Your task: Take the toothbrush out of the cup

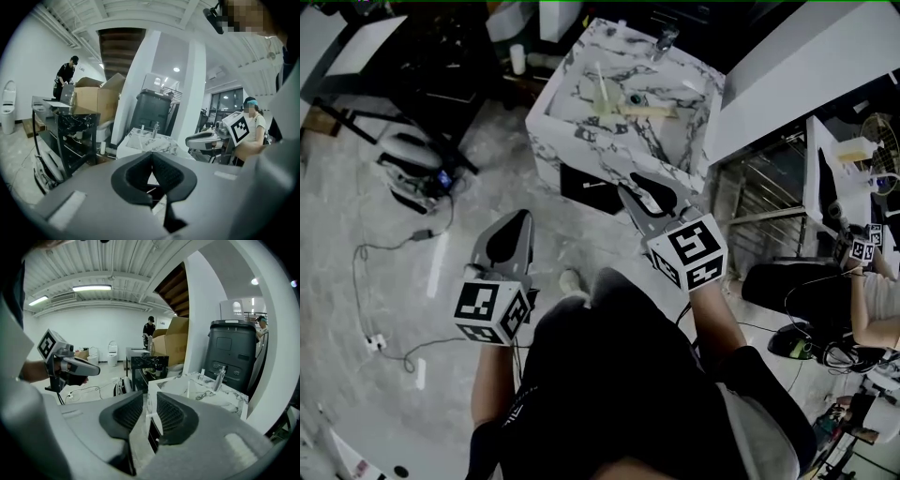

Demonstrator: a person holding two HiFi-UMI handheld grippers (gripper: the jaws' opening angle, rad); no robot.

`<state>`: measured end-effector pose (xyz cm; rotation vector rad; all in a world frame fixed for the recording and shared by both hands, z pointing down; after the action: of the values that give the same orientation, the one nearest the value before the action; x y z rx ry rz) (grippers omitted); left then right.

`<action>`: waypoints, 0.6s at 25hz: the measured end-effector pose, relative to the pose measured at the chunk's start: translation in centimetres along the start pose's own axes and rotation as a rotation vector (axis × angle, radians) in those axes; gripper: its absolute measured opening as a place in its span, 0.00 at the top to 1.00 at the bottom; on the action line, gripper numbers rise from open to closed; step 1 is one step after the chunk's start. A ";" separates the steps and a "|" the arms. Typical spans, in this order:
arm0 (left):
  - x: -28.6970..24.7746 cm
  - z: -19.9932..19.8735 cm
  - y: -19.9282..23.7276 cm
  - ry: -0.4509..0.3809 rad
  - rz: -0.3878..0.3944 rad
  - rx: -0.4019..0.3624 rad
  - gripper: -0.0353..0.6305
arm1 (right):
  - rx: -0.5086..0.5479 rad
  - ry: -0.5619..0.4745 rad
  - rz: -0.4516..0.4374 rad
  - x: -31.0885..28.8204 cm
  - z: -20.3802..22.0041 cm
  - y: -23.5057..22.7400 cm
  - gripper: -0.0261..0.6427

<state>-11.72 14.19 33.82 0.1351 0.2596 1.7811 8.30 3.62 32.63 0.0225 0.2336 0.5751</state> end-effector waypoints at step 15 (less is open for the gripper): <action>-8.3 -1.3 5.3 -0.012 -0.075 0.037 0.92 | 0.062 0.054 0.039 -10.3 -1.2 -10.4 0.76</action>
<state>-15.15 4.92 34.25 0.1607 0.2853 1.7012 5.26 -10.74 32.79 0.0720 0.3045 0.6077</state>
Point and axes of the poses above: the fingertips, and each gripper's own axes: x backward along the fingers, y to its left, z out of its underside, the point moved 6 cm from there along x, backward along the fingers, and after that the axes turned 14 degrees about -y, right-handed, at the moved point
